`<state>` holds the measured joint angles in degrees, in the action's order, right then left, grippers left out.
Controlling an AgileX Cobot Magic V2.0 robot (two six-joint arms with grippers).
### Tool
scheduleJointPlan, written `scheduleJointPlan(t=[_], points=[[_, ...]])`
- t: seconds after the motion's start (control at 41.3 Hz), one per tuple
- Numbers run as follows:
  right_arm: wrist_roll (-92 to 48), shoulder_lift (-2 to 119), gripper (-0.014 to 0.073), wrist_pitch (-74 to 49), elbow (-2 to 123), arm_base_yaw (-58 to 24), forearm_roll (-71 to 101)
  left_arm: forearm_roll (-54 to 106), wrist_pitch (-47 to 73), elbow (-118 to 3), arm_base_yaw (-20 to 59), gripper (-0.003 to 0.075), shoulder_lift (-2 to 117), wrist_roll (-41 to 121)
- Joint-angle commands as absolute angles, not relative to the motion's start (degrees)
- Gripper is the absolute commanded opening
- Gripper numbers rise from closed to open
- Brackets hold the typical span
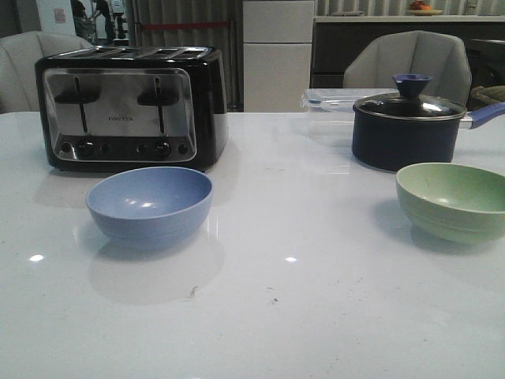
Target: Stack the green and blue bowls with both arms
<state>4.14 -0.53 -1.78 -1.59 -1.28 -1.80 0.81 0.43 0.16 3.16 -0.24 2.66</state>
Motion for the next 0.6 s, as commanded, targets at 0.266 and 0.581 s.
scheduleJointPlan(t=[0.266,0.581], points=[[4.3,-1.7,0.0052,3.8,-1.4,-0.9,-2.3,1.2,-4.7,0.4,3.2,0.0093,-1.4,2.2],[4.3,-1.7,0.0052,3.8,-1.4,-0.9,-2.3,1.2,-5.4,0.4,3.2,0.0093,-1.4,2.2]])
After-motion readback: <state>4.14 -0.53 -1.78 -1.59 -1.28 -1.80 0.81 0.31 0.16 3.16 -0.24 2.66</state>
